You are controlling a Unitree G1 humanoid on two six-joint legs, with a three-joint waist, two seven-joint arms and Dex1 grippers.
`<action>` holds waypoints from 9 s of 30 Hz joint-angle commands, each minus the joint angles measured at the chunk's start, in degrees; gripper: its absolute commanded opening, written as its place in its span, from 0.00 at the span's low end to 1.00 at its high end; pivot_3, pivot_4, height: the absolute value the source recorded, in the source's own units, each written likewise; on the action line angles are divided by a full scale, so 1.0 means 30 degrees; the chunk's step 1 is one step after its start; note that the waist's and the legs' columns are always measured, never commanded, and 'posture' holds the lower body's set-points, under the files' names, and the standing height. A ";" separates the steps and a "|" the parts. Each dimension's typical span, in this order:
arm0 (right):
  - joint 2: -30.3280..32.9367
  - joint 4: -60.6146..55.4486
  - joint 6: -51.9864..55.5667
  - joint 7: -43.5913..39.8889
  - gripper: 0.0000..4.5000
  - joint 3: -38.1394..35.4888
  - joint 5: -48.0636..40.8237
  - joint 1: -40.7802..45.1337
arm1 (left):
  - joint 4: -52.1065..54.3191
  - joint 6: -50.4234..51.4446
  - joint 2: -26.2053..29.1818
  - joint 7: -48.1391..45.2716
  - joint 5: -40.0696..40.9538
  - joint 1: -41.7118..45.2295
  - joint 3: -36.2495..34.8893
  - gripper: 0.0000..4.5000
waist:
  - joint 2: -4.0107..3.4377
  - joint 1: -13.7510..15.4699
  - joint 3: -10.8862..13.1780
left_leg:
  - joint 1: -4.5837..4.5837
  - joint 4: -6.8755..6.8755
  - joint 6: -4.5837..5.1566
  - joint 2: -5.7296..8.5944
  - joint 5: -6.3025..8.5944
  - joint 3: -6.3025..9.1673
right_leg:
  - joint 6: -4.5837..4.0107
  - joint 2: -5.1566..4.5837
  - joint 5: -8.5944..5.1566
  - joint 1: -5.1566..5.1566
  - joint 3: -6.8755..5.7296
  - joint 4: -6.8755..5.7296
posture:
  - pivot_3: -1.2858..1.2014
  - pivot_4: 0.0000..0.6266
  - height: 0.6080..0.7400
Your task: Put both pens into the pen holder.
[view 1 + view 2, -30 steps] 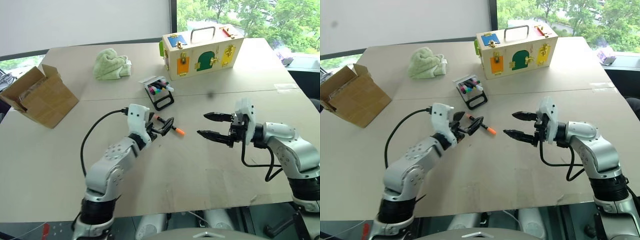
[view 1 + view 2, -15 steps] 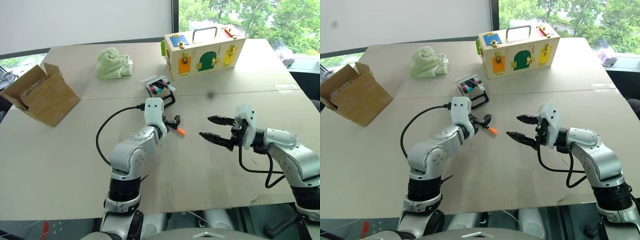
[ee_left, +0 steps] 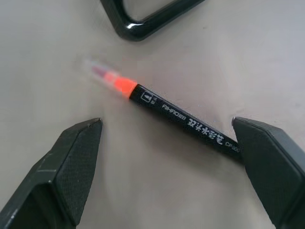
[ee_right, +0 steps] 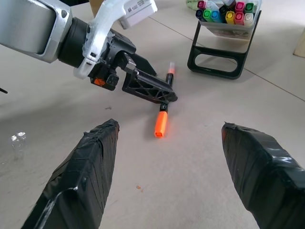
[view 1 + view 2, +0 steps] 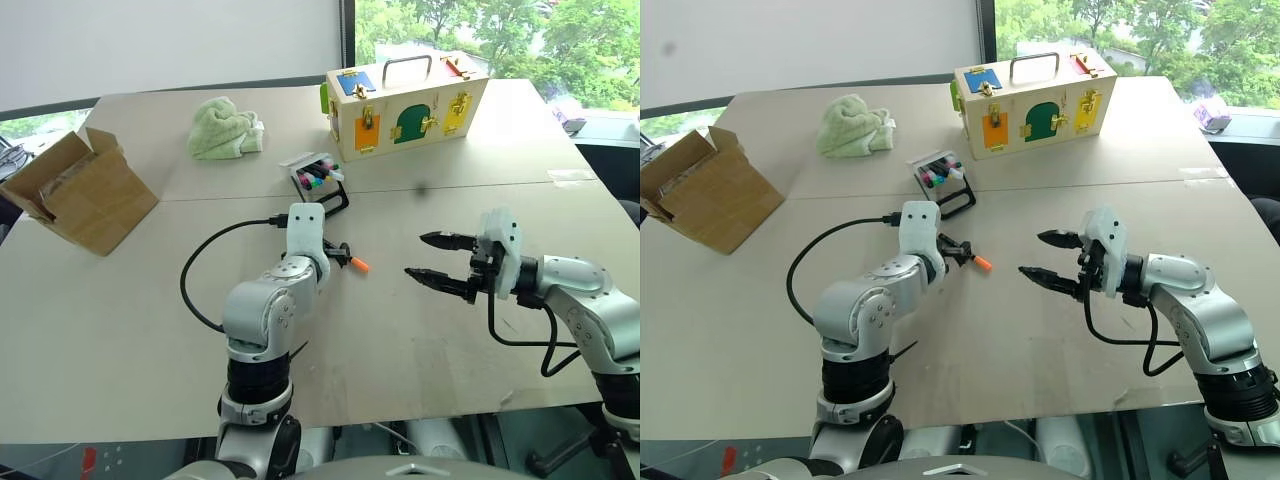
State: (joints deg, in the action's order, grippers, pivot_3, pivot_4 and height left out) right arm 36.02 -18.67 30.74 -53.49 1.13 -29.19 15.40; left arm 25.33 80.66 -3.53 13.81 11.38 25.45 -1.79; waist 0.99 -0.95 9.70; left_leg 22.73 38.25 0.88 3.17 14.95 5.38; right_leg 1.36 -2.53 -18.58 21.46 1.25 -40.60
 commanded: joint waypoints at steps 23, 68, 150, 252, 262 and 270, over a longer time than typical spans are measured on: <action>0.0104 -0.0446 -0.0895 0.0080 0.84 0.0087 0.0702 -0.0368 | -0.2650 0.3929 -0.1034 0.1347 -0.4403 -0.0375 -0.1899 0.01 | -0.0058 -0.0240 -0.0425 | -0.0387 -0.0298 -0.0011 -0.0098 0.0006 -0.0096 | 0.0095 0.0095 0.0045 -0.0345 0.0127 0.0288 | 0.52 0.24 1.00; -0.3874 0.5367 -0.1714 0.2316 0.01 0.6941 0.7988 0.4161 | 0.0996 -1.8451 1.6437 -2.4122 0.5970 -1.1271 -0.7196 0.60 | -0.0011 0.0200 -0.0261 | -0.0017 -0.0350 -0.0075 -0.0061 0.0060 0.0095 | -0.0026 0.0086 0.0106 0.0058 0.0082 0.0451 | 0.52 0.24 1.00; -0.4123 -0.3372 0.5843 0.3556 0.83 -0.4819 -0.0726 0.2532 | -1.1055 -3.8085 0.9437 -1.3390 -0.8971 0.1231 0.2019 0.00 | -0.0084 -0.0217 -0.0171 | 0.0206 0.0037 -0.0061 -0.0007 0.0055 0.0253 | -0.0013 0.0096 0.0112 0.0115 -0.0057 0.0202 | 0.52 0.24 1.00; -0.2963 -0.2414 0.3695 0.3993 0.82 -0.3257 -0.3348 0.4363 | -1.1079 -3.5442 1.1481 -1.7275 -0.5670 0.3246 0.2538 0.00 | -0.0091 -0.0385 -0.0167 | 0.0148 -0.0014 -0.0062 -0.0008 0.0054 0.0206 | -0.0015 0.0104 0.0110 0.0111 0.0028 0.0210 | 0.52 0.24 1.00; -0.2526 -0.2357 0.3628 0.4808 0.82 -0.3478 -0.3660 0.3901 | -1.0339 -3.6369 1.1710 -1.1041 -1.1351 0.1345 0.2001 0.00 | -0.0090 -0.0353 -0.0167 | 0.0129 -0.0021 -0.0056 -0.0009 0.0058 0.0200 | -0.0014 0.0111 0.0110 0.0105 0.0033 0.0193 | 0.52 0.24 1.00; -0.1708 -0.2257 0.3691 0.4436 0.82 -0.3139 -0.3640 0.3566 | -1.0622 -3.5466 1.1873 -1.1295 -1.0149 0.0861 0.1913 0.00 | -0.0090 -0.0324 -0.0168 | 0.0130 -0.0018 -0.0056 -0.0010 0.0057 0.0202 | -0.0014 0.0110 0.0110 0.0104 0.0023 0.0189 | 0.52 0.24 1.00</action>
State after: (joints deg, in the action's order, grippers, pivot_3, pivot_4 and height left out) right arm 30.21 -23.64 42.28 -39.77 -7.79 -39.22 26.06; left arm -7.46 -26.52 31.91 -19.36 -21.23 28.57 4.77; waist 0.72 -1.92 9.20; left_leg 23.11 38.19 0.71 3.14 15.12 5.99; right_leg 1.32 -2.20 -18.25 21.77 1.33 -40.03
